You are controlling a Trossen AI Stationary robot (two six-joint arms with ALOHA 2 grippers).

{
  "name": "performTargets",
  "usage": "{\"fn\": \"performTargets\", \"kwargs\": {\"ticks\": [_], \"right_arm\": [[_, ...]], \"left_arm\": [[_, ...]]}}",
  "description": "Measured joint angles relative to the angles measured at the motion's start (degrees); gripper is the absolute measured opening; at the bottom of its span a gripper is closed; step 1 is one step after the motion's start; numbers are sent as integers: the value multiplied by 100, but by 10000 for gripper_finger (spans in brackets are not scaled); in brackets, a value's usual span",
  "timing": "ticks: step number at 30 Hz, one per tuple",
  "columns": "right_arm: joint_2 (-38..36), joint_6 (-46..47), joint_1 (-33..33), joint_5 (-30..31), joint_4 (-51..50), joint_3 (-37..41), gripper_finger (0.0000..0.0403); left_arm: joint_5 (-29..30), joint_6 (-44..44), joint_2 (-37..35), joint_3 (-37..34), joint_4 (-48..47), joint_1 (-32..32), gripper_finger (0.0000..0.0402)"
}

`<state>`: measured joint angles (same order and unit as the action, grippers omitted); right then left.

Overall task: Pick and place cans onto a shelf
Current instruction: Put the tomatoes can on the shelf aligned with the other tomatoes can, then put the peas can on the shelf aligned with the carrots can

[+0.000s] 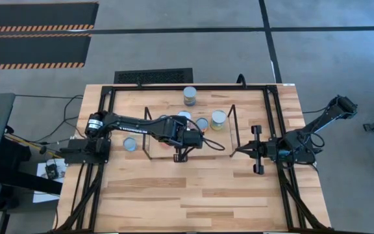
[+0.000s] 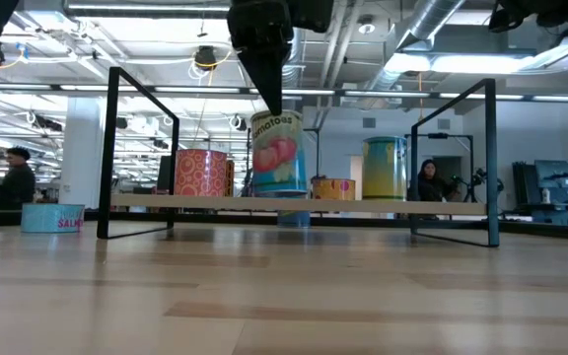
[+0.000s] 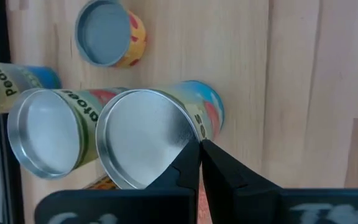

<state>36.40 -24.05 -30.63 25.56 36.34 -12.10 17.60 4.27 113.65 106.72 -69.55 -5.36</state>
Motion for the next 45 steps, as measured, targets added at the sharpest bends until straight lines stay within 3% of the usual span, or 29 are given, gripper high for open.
{"fn": "performTargets", "kwargs": {"ticks": [10,23,45], "right_arm": [[0,-2,-4,-11,2,0,6],[0,4,-4,-11,2,0,7],[2,-24,-4,-6,-9,0,8]], "left_arm": [[9,106,-2,0,3,47,1],[134,62,-45,0,0,52,40],[447,211,-706,6,65,-380,36]]}}
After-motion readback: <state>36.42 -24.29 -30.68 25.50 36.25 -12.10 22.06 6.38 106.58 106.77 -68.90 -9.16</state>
